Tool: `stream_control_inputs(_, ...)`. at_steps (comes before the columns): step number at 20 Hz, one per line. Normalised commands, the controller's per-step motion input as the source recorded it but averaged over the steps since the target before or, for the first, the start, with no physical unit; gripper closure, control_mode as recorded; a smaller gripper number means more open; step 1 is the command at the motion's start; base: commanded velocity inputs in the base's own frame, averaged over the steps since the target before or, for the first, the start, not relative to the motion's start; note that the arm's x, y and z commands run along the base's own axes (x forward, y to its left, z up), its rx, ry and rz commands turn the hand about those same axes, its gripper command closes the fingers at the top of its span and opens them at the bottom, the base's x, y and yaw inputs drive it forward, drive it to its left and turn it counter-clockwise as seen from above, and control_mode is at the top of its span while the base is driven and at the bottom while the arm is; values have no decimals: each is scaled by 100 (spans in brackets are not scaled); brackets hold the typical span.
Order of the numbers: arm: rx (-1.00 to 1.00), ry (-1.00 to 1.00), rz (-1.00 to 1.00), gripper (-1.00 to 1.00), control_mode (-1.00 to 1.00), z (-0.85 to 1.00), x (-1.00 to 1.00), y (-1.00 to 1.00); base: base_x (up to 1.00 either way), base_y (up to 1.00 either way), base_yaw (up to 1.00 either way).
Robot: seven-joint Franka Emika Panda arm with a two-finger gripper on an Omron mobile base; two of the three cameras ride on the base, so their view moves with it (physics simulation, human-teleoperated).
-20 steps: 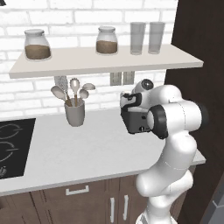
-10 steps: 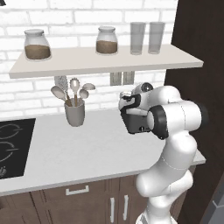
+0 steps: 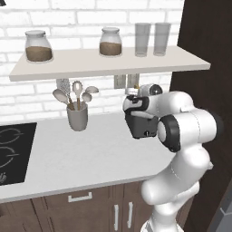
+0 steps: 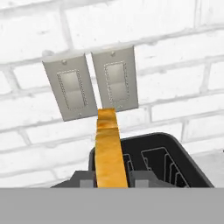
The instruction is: Start the toaster. Once the lever pops up, take the bread to the plate on the dining counter.
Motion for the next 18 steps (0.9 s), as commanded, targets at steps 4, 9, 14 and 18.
stream_control_inputs(4, 0, -12, 0, 100, -100, 50, -30, 0, 0, 0, 0)
stream_control_inputs(9, 0, -2, 0, 100, -100, 33, -68, 0, 0, 0, 0)
stream_control_inputs(14, 0, 0, 0, 100, -100, 62, -98, 0, 0, 0, 0)
stream_control_inputs(18, 2, 5, 0, 100, -100, 81, -83, 0, 0, 0, 0)
